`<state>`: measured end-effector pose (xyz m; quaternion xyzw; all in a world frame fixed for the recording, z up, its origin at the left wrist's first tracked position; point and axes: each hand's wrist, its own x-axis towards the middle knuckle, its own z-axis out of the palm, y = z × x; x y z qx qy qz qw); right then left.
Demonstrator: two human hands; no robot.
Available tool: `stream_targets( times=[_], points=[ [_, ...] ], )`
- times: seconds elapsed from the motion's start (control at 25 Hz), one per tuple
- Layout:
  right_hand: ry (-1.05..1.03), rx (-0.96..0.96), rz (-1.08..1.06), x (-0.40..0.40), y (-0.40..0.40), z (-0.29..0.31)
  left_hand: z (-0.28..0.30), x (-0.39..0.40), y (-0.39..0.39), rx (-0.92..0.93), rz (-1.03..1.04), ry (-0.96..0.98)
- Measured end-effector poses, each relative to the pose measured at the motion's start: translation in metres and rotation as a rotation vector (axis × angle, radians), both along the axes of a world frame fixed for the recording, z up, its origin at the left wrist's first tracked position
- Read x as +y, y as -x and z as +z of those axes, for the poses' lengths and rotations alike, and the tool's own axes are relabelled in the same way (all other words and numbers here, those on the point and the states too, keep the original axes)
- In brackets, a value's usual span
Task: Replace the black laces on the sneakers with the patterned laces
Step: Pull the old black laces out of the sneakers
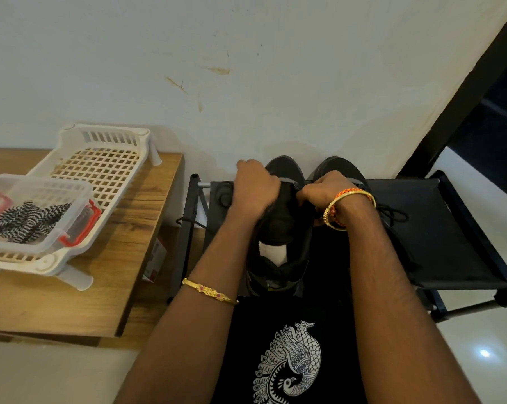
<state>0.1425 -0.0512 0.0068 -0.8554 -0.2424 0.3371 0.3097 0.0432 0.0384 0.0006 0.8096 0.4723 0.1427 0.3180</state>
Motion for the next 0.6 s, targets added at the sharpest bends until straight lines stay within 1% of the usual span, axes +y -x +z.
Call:
stream_targets(
  times=[0.08, 0.12, 0.2, 0.24, 0.28, 0.32, 0.4, 0.52, 0.6],
  points=[
    [0.006, 0.002, 0.000, 0.000, 0.000, 0.001, -0.001, 0.017, 0.013, -0.140, 0.181, 0.174],
    [0.009, 0.007, 0.000, 0.000, 0.000, 0.001, 0.000, 0.022, 0.020, -0.225, 0.291, 0.219],
    [0.011, 0.003, 0.003, 0.002, 0.001, 0.000, 0.003, 0.025, 0.031, -0.304, 0.446, 0.199],
    [0.005, 0.000, 0.001, 0.002, 0.001, 0.000, 0.005, 0.022, 0.036, -0.330, 0.461, 0.197],
    [0.000, 0.000, -0.002, 0.002, 0.001, 0.000, 0.008, 0.018, 0.039, -0.325, 0.439, 0.218],
    [-0.005, -0.002, 0.000, 0.002, 0.002, 0.000, 0.012, 0.011, 0.041, -0.279, 0.395, 0.242],
    [-0.018, -0.030, 0.015, 0.002, 0.002, 0.001, 0.017, -0.005, 0.039, -0.103, 0.238, 0.256],
    [-0.071, -0.151, 0.046, 0.004, 0.005, 0.002, 0.014, -0.025, 0.029, 0.109, 0.020, 0.230],
    [-0.118, -0.231, 0.070, 0.006, 0.010, 0.004, 0.007, -0.030, 0.024, 0.170, -0.014, 0.231]
  ],
)
